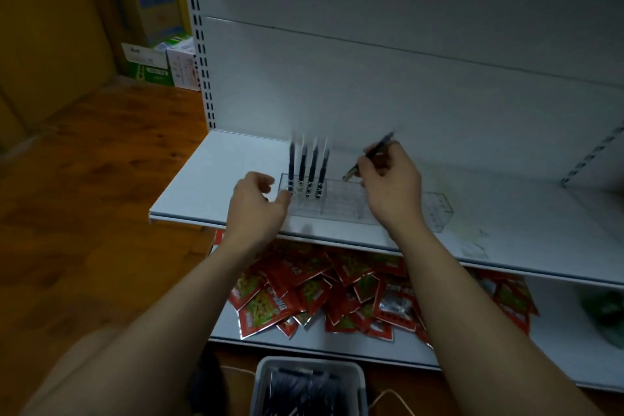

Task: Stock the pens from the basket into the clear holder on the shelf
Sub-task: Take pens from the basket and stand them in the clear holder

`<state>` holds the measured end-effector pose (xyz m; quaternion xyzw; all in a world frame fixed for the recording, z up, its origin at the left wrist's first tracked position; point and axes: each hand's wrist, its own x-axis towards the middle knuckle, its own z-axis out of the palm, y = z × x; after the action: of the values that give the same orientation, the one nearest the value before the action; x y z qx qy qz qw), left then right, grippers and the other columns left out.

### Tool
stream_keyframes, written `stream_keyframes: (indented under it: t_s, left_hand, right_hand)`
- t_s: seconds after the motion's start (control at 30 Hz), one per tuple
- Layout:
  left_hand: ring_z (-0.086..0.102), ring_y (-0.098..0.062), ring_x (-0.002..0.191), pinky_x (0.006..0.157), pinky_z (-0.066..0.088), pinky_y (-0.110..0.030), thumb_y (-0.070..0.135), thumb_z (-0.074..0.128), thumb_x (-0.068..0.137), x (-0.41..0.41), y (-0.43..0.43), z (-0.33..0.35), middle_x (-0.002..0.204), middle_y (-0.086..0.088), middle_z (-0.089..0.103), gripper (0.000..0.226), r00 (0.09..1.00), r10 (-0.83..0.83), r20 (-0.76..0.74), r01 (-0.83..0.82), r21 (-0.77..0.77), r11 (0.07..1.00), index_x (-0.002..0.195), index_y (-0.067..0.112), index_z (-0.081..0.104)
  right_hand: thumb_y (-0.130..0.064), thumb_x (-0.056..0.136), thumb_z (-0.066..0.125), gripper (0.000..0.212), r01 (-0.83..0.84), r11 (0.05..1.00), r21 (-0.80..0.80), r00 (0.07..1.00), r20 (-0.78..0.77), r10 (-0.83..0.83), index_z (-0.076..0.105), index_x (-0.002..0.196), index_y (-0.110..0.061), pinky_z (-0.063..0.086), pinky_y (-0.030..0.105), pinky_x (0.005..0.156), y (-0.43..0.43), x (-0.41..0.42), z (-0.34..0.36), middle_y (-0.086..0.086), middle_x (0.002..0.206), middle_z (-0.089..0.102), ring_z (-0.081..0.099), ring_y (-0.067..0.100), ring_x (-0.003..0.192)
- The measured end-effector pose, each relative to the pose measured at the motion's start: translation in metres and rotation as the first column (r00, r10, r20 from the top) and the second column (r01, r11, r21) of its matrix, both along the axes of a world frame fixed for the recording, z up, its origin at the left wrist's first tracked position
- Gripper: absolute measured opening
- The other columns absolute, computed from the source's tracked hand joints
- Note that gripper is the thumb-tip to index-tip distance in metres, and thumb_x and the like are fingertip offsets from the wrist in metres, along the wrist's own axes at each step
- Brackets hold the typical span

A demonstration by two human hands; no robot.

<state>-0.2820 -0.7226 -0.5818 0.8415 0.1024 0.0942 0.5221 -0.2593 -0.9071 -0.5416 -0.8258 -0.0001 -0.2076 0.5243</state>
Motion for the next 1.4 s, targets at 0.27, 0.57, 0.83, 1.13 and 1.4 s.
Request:
stream_keyframes:
  t_s: [0.27, 0.57, 0.83, 1.13, 1.4]
  left_hand:
    - [0.044, -0.026, 0.128, 0.105, 0.041, -0.044, 0.046, 0.069, 0.082, 0.041, -0.011, -0.01, 0.144, -0.007, 0.04, 0.074, 0.986, -0.084, -0.143, 0.076, -0.06, 0.995, 0.143, 0.02, 0.036]
    - [0.049, -0.025, 0.124, 0.098, 0.044, -0.034, 0.041, 0.072, 0.082, 0.053, -0.013, -0.014, 0.142, -0.007, 0.046, 0.071, 0.983, -0.1, -0.154, 0.086, -0.09, 0.992, 0.141, 0.02, 0.04]
    - [0.055, -0.019, 0.111, 0.084, 0.042, -0.026, 0.041, 0.072, 0.082, 0.051, -0.012, -0.009, 0.135, -0.005, 0.054, 0.071, 0.985, -0.103, -0.141, 0.095, -0.059, 0.994, 0.141, 0.016, 0.042]
    - [0.045, -0.026, 0.123, 0.098, 0.042, -0.036, 0.049, 0.073, 0.078, 0.025, -0.013, -0.014, 0.135, -0.01, 0.041, 0.075, 0.999, 0.027, -0.016, -0.025, 0.117, 0.993, 0.132, 0.01, 0.039]
    - [0.043, -0.014, 0.087, 0.072, 0.035, -0.023, 0.034, 0.069, 0.081, -0.051, -0.048, -0.023, 0.097, 0.0, 0.043, 0.037, 0.963, -0.094, 0.252, 0.05, 0.176, 0.983, 0.099, 0.017, 0.042]
  right_hand:
    - [-0.016, 0.095, 0.056, 0.012, -0.088, 0.97, -0.227, 0.992, -0.104, 0.066, 0.06, 0.1, -0.007, 0.041, 0.005, 0.057, 0.006, 0.044, -0.014, -0.002, 0.086, 0.061, 0.056, 0.009, 0.073]
    - [-0.024, 0.09, 0.065, 0.014, -0.196, 0.845, -0.497, 0.976, -0.182, 0.12, 0.064, 0.088, -0.01, 0.039, 0.025, 0.062, 0.007, 0.059, -0.029, 0.006, 0.089, 0.068, 0.058, 0.017, 0.08]
    - [-0.036, 0.092, 0.062, 0.04, -0.275, 0.781, -0.561, 0.942, -0.319, 0.103, 0.062, 0.126, -0.014, 0.039, 0.018, 0.083, 0.001, 0.055, -0.029, 0.004, 0.13, 0.061, 0.056, 0.018, 0.114]
    - [-0.024, 0.088, 0.065, 0.016, 0.051, 0.936, -0.349, 0.999, 0.008, -0.051, 0.067, 0.102, -0.015, 0.041, 0.013, 0.071, -0.035, -0.037, -0.051, -0.005, 0.084, 0.064, 0.059, 0.009, 0.081]
    - [-0.022, 0.087, 0.063, 0.013, -0.127, 0.912, -0.389, 0.915, -0.401, -0.044, 0.065, 0.075, -0.023, 0.036, 0.012, 0.052, -0.069, -0.098, -0.114, -0.01, 0.058, 0.056, 0.05, 0.002, 0.054]
